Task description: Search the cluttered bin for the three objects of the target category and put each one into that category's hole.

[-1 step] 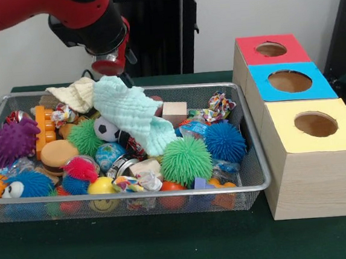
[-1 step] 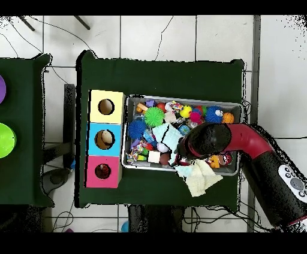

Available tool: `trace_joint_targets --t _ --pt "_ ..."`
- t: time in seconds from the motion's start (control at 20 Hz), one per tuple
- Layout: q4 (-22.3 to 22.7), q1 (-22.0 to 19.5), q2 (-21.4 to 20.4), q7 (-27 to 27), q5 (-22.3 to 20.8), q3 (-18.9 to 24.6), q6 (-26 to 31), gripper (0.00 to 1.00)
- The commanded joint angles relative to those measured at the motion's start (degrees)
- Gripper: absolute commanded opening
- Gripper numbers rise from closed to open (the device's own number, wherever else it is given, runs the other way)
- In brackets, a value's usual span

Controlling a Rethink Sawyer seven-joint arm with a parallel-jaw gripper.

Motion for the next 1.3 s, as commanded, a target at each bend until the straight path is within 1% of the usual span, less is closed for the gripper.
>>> trace_joint_targets --t 0.05,0.15,0.25,0.4,0.6,0.8,1.05,1.3 --pt "3.39 0.28 -7.61 0.10 2.95 2.56 1.92 1.00" --pt "2.40 0.60 -8.87 -1.42 2.72 2.44 3.38 1.00" --pt "0.78 0.93 -9.30 -3.51 1.56 2.12 4.03 1.00" --pt "-1.73 1.39 -8.72 -6.64 -0.98 1.59 3.63 1.00" --pt "-4.46 2.10 -7.60 -9.23 -4.52 0.73 2.07 1.00" --pt "-6.42 3.13 -6.42 -9.07 -7.68 0.00 -0.63 1.00" --pt "-7.46 4.28 -5.20 -7.41 -11.64 -0.71 -4.57 1.00" --pt "-9.02 4.81 -3.90 -7.55 -14.36 -1.23 -5.69 1.00"
